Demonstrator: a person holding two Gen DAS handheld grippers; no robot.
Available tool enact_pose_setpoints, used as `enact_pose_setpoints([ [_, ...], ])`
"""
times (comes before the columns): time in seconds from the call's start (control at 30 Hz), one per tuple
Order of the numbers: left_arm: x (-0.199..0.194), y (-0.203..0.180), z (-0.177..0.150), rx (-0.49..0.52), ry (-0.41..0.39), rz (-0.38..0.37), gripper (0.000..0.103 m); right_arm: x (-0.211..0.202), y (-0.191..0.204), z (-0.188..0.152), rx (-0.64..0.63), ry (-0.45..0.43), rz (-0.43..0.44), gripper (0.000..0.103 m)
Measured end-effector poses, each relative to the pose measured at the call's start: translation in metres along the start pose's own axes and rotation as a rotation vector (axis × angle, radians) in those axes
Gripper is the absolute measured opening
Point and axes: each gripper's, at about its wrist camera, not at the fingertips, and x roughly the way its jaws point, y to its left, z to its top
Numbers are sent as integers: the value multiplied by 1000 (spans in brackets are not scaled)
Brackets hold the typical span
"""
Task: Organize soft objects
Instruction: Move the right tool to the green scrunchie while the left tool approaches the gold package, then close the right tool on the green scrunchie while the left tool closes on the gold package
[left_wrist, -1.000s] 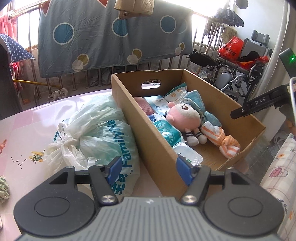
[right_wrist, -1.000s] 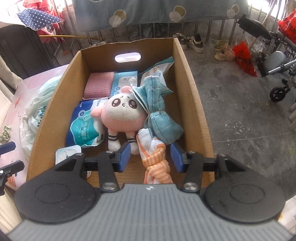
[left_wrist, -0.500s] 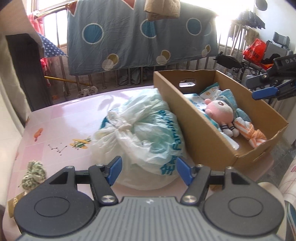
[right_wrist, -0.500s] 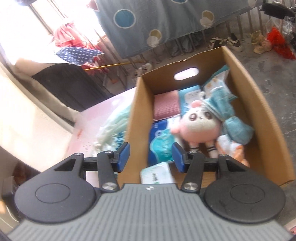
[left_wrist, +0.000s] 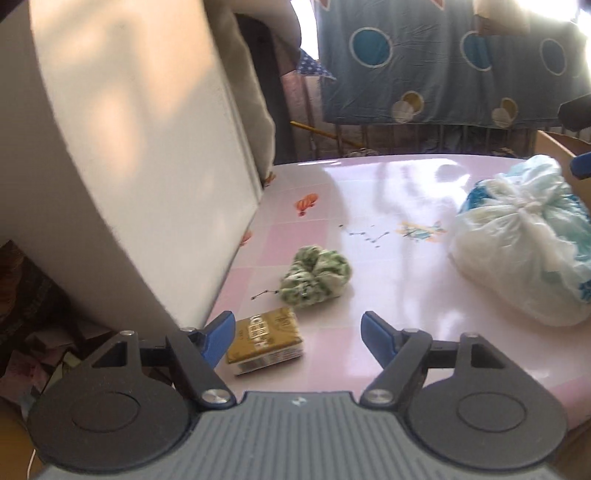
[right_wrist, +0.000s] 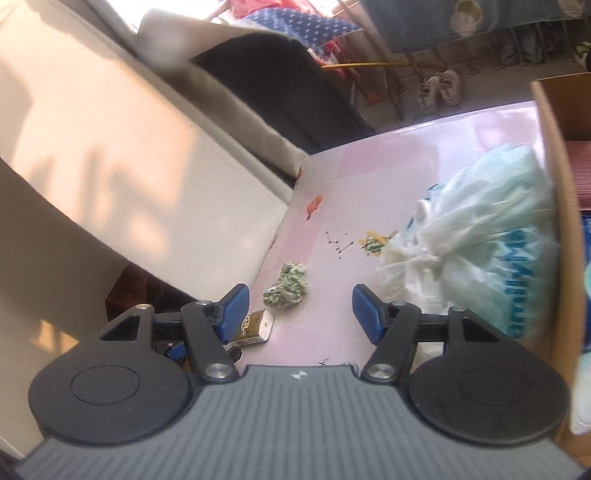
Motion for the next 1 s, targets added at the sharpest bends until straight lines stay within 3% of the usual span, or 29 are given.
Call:
enact_pose_setpoints([
  [0.07,12,15,-6,-32,20,22,81,29,15,5,-33,40,7,66],
  [0.27,39,35,-14,-97,42,-10,90,129,53,17,-101,163,4,68],
  [0.53,73,33,-8,-63,97,0,96,248,57,22,-141,276,-35,68],
  [0.7,96,34,-9,-73,143,0,96,292,55,23,-172,290,-70,68],
  [0.9,112,38,-11,-121,200,-26,95,317,51,12,-229,319,-119,68],
  [1.0,116,38,-13,-144,210,-40,90,324,45,5,-219,336,-126,61],
])
